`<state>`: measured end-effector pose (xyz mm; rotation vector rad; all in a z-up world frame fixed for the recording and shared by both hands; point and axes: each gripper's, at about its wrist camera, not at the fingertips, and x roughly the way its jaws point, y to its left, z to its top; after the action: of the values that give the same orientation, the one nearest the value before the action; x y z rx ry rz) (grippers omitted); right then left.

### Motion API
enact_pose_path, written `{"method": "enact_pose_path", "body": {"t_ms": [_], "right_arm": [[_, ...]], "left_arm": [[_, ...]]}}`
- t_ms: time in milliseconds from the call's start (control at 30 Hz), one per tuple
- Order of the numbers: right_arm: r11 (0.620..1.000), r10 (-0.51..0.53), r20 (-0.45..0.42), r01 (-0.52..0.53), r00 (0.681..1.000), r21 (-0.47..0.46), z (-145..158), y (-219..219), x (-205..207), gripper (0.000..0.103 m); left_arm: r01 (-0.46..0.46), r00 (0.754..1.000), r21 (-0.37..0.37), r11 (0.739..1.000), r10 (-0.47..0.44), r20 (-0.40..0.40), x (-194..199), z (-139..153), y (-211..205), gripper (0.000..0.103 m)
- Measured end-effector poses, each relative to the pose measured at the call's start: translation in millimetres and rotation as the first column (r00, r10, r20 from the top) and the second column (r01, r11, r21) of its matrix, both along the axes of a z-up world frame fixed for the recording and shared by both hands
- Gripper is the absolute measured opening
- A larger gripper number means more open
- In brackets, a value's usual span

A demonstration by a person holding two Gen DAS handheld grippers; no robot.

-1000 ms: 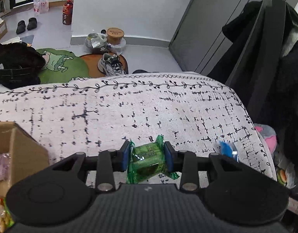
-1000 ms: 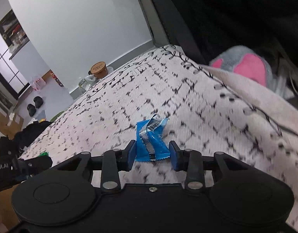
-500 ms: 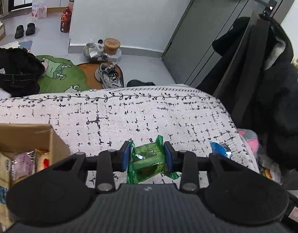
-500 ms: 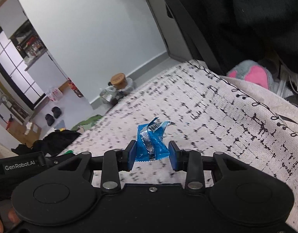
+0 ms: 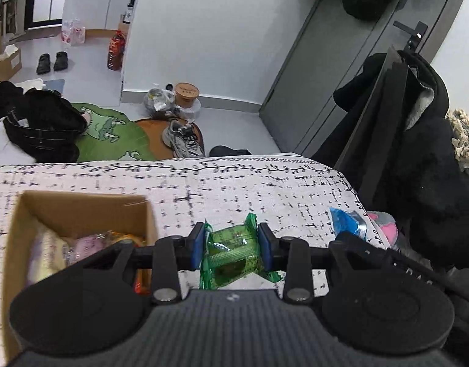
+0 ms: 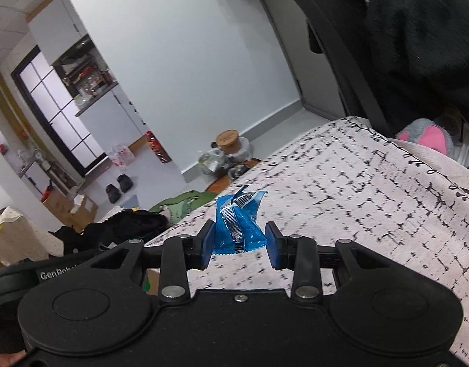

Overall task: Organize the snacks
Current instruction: 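Carry both snacks into the cardboard box and open both grippers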

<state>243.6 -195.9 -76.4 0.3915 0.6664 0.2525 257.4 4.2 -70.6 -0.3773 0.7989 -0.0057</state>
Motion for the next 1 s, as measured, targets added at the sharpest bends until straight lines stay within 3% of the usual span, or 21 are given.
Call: {"method": "enact_pose_path", "body": {"t_ms": [400,533,800,1000], "right_arm": [[0.997,0.072,0.022,-0.072,0.997,0.016,12.5,36.0,-24.2,0.034],[0.995,0.098,0.016,-0.098,0.995,0.019,10.4,46.8,-27.8,0.035],[0.99,0.141,-0.01,-0.141,0.99,0.021,4.4,70.3,-33.2,0.035],[0.982,0.186,-0.032,-0.185,0.982,0.029,-1.0,89.4,-33.5,0.035]], "left_arm": [[-0.105,0.994,-0.022,0.994,0.106,0.013,-31.9,24.9,41.2,0.035],[-0.137,0.991,0.01,0.991,0.137,0.015,-41.1,24.0,54.0,0.035],[-0.225,0.974,0.001,0.974,0.225,-0.008,-41.7,16.6,88.7,0.036],[-0.254,0.966,0.007,0.967,0.254,-0.045,-39.9,9.8,99.0,0.043]]}}
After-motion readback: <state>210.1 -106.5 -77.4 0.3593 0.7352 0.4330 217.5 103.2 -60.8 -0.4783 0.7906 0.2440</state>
